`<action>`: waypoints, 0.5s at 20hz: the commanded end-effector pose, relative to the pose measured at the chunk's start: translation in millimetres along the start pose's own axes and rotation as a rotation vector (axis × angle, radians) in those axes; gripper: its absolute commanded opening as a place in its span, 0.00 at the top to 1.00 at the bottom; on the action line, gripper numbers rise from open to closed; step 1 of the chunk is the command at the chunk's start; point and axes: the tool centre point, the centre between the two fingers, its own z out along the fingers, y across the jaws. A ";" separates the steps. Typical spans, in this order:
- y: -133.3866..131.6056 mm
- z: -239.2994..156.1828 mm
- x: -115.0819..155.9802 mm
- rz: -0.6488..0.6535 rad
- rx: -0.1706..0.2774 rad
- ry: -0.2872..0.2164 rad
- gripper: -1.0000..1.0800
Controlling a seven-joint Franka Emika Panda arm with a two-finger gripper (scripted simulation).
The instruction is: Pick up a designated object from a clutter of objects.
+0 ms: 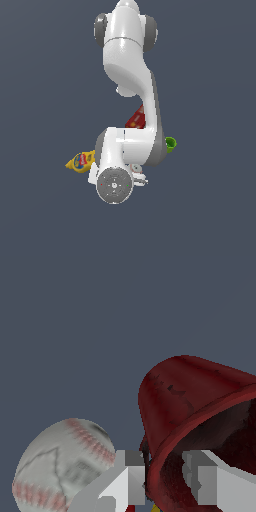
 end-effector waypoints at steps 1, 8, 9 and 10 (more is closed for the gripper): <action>-0.8 -0.3 -1.0 -0.001 0.000 0.000 1.00; -6.1 -6.7 -13.3 0.000 0.000 0.000 1.00; -7.5 -8.2 -16.3 0.000 0.000 0.000 1.00; -9.0 -10.0 -19.7 0.000 0.000 0.000 1.00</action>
